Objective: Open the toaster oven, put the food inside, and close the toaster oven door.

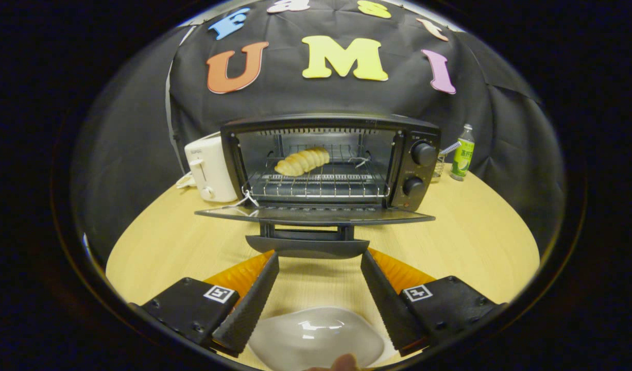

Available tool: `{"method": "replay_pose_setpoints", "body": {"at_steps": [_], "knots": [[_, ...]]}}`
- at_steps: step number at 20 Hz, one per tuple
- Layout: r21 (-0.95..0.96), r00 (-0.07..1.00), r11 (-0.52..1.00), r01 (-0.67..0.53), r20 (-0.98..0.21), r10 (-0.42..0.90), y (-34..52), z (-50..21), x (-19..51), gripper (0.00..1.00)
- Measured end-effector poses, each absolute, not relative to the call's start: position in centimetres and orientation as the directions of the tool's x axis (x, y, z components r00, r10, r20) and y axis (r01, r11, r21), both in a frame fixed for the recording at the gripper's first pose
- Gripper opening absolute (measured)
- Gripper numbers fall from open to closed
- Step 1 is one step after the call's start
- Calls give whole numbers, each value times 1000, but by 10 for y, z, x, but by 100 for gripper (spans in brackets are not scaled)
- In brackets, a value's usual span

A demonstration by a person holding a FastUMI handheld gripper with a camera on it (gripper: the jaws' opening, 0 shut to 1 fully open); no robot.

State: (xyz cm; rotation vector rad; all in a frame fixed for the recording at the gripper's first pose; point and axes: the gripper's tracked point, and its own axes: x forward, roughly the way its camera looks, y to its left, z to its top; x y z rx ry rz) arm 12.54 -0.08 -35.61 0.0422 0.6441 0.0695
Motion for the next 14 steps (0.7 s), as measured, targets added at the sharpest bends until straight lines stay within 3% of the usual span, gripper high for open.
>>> {"method": "replay_pose_setpoints", "body": {"at_steps": [10,14], "knots": [[120,901,993,-11,-430,62,-7,-285,164,100],[144,940,990,-7,-338,56,-10,-230,148,100]]}}
